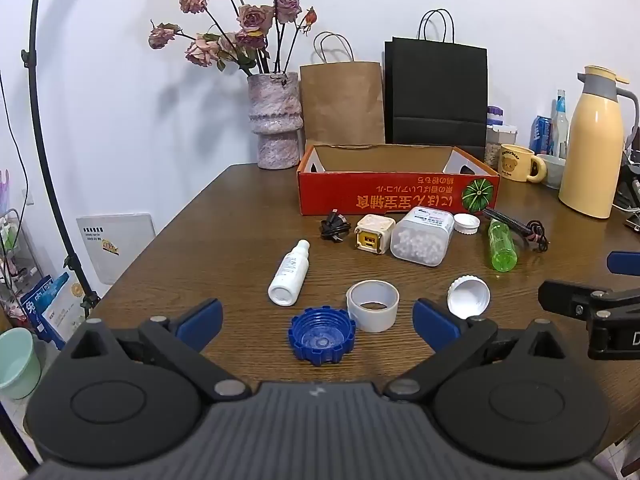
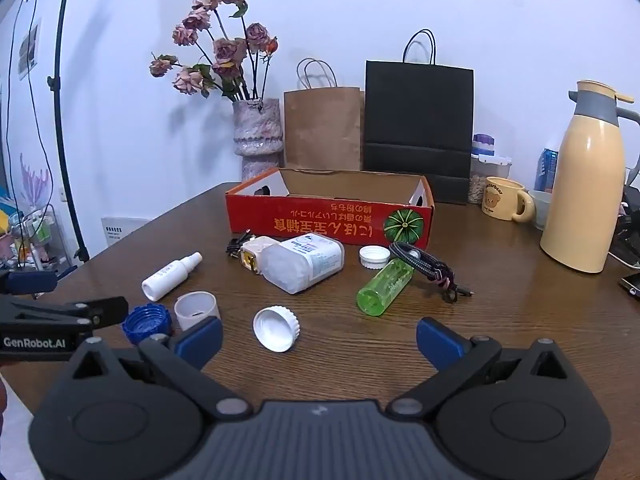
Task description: Organize rigid objects
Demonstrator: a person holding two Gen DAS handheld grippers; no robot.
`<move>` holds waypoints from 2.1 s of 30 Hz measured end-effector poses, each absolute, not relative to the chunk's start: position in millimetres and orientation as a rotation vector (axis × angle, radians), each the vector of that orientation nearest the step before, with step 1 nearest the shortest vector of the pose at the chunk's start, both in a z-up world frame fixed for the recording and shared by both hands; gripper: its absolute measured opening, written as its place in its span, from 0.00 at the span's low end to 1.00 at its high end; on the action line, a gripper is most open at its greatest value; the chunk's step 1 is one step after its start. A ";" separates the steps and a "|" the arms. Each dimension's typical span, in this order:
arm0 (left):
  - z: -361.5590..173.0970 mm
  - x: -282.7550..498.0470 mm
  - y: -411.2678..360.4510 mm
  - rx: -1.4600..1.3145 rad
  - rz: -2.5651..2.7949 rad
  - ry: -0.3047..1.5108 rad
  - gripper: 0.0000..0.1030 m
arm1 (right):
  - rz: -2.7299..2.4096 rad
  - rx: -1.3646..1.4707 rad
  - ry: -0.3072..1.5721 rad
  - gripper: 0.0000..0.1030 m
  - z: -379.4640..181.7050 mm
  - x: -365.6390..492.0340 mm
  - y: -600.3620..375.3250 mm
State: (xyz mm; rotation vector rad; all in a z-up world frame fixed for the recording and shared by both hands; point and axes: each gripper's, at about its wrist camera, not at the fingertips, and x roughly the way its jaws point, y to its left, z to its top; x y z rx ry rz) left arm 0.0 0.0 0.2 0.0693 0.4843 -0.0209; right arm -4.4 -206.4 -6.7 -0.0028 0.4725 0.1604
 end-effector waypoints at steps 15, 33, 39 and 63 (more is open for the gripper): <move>1.9 -2.5 -0.4 0.068 -0.018 0.479 1.00 | 0.164 -0.001 0.480 1.00 -7.1 -5.9 -207.2; 1.3 -2.5 -0.3 0.070 -0.017 0.480 1.00 | 0.164 -0.001 0.479 1.00 -6.3 -6.8 -205.9; 1.3 -2.6 -0.4 0.070 -0.017 0.479 1.00 | 0.163 -0.002 0.478 1.00 -6.4 -7.2 -206.3; 1.2 -2.8 -0.6 0.069 -0.017 0.478 1.00 | 0.162 -0.004 0.474 1.00 5.2 -6.0 -202.2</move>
